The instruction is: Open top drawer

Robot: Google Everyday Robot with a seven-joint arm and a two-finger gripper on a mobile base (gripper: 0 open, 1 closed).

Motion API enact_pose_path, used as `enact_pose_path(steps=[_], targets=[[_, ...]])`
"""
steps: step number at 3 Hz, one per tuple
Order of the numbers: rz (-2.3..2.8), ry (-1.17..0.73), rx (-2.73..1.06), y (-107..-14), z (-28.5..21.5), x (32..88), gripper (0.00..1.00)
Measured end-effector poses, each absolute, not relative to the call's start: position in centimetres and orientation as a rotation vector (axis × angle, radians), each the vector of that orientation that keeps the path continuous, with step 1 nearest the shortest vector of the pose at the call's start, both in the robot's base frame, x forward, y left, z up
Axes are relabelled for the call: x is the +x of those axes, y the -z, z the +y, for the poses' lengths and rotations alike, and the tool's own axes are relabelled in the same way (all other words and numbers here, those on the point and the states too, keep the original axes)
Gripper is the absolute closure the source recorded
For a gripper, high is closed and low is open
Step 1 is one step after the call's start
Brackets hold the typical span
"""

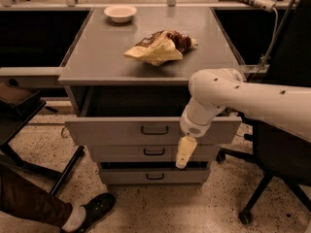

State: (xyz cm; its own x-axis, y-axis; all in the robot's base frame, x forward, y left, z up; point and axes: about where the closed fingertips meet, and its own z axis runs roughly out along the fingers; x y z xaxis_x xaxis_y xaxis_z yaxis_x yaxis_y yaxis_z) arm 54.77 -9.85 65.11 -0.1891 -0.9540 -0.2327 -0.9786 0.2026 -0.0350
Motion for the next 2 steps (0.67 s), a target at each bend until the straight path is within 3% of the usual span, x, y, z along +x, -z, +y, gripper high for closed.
enact_pose_path(steps=[2], targets=[[2.298, -0.175, -1.885, -65.23, -9.49, 54.04, 0.0]])
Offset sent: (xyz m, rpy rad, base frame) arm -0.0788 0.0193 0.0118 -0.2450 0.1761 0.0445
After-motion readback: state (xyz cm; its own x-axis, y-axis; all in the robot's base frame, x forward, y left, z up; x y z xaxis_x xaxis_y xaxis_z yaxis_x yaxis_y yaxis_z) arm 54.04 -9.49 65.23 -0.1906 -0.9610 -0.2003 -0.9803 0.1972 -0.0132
